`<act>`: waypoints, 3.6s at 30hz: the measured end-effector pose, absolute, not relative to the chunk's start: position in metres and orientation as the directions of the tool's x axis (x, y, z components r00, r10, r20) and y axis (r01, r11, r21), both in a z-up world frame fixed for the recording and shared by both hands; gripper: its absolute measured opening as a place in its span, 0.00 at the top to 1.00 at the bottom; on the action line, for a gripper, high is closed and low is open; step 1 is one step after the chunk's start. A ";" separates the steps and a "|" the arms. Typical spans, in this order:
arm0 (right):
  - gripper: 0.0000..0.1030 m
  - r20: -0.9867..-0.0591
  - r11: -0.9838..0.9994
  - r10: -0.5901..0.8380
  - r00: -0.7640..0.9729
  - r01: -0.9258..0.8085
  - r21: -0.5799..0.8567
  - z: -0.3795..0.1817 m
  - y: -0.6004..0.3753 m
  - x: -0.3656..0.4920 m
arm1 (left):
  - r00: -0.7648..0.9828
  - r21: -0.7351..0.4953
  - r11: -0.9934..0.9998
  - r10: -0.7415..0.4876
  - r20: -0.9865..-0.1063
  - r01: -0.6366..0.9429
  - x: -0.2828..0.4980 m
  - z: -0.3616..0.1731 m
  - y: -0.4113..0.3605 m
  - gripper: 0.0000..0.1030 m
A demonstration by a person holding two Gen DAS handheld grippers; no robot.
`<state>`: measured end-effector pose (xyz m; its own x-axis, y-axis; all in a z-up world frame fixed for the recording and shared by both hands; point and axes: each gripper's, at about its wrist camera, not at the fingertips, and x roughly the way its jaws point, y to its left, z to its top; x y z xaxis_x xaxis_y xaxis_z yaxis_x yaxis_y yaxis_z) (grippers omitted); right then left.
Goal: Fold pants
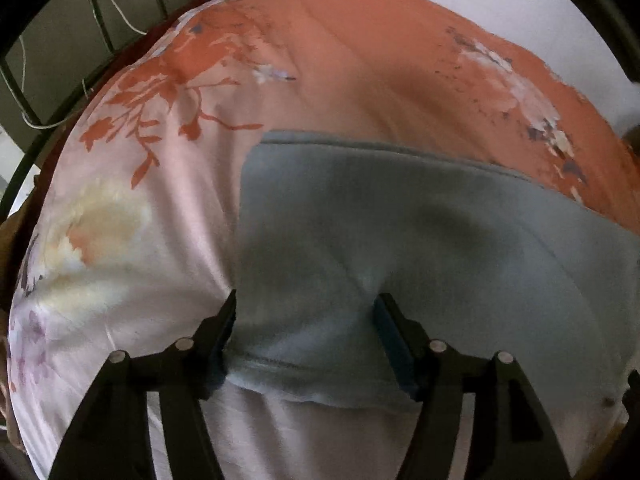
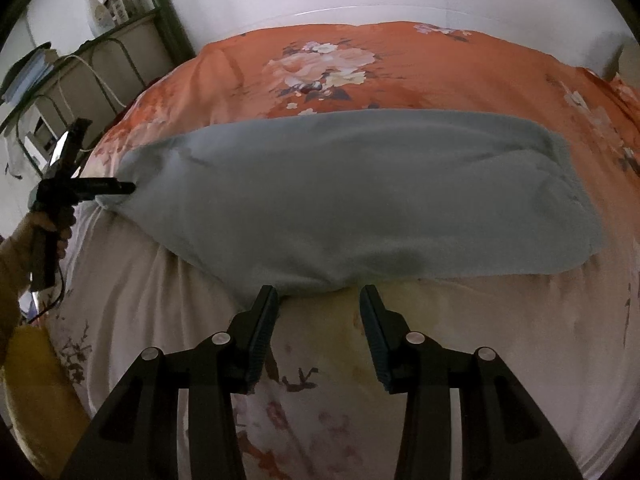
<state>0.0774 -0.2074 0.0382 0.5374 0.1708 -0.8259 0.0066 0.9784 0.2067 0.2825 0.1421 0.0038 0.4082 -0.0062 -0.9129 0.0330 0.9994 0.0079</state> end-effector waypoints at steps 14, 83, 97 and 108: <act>0.58 -0.773 0.964 0.143 0.618 0.090 0.250 0.053 -0.243 0.053 | 0.457 -0.213 0.974 -0.225 -0.861 0.078 0.272 0.077 0.119 0.90; 0.50 -0.853 0.898 0.287 0.437 0.186 0.398 0.014 -0.193 0.211 | 0.458 -0.265 0.964 -0.243 -0.855 0.015 0.190 0.034 0.046 0.31; 0.95 -0.802 0.947 0.281 0.527 -0.016 0.322 0.094 -0.211 0.212 | 0.509 -0.288 0.952 -0.199 -0.838 -0.101 0.178 0.044 0.047 0.31; 0.95 -0.751 0.977 0.193 0.631 -0.051 0.209 0.170 -0.267 0.185 | 0.556 -0.270 0.962 -0.200 -0.806 -0.045 0.156 0.062 0.012 0.31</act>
<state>0.1855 -0.2665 0.1702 0.6314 0.1934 -0.7509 -0.0506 0.9766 0.2090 0.1563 0.0122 0.0624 0.5563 -0.2003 -0.8065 -0.0449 0.9619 -0.2699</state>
